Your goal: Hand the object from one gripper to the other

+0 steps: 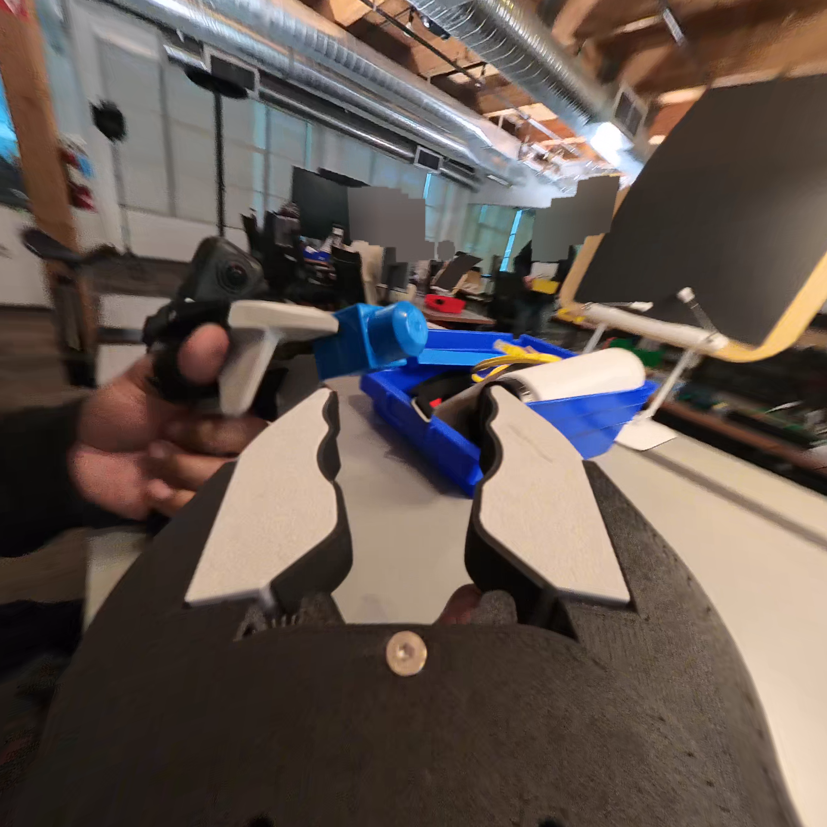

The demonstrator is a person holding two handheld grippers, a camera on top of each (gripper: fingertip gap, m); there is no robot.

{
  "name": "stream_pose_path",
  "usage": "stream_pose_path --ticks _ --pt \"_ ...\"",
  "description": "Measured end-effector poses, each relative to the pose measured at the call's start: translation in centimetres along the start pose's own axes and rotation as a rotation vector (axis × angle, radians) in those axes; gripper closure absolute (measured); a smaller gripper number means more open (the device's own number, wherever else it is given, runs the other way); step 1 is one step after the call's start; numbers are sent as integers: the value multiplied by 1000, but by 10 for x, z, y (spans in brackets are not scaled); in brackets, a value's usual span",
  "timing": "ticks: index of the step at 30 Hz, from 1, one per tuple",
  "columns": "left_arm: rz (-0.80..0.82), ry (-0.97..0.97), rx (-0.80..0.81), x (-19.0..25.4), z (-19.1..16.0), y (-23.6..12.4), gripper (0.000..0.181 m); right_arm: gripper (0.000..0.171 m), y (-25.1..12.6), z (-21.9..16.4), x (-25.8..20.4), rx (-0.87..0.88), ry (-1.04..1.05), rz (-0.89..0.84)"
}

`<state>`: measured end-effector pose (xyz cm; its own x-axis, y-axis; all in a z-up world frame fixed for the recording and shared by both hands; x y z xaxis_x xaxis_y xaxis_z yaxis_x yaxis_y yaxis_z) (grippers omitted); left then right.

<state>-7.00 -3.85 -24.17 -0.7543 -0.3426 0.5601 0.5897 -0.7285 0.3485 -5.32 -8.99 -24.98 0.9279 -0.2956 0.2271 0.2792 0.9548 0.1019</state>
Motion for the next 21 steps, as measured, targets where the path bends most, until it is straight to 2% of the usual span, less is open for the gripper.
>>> stream_pose_path --ticks 3,5,10,15,21 --pt "-165 -412 91 0 6 -2 173 100 6 -1 -6 -72 -230 -81" --pt "-180 -520 81 -2 -2 3 173 96 10 -2 -12 -107 -338 -100" --pt "-236 -539 44 10 -12 6 173 95 10 0 -14 -107 -392 -122" --pt "-261 -494 -55 22 -22 10 173 94 9 -1 -18 -79 -309 -41" --pt "-234 -481 -169 20 -28 8 173 93 11 -3 -26 -96 -362 -8"
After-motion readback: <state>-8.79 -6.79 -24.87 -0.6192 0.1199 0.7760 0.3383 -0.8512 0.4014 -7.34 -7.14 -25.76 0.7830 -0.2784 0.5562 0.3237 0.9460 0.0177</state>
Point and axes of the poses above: each gripper's, where its closed fingertips meet, y out along the fingers, z out of its top, x = y × z across the jaws, the point moved 1 cm from there along -y, back along the fingers, and after that the axes turned 11 degrees about z, right-handed, at the moved point
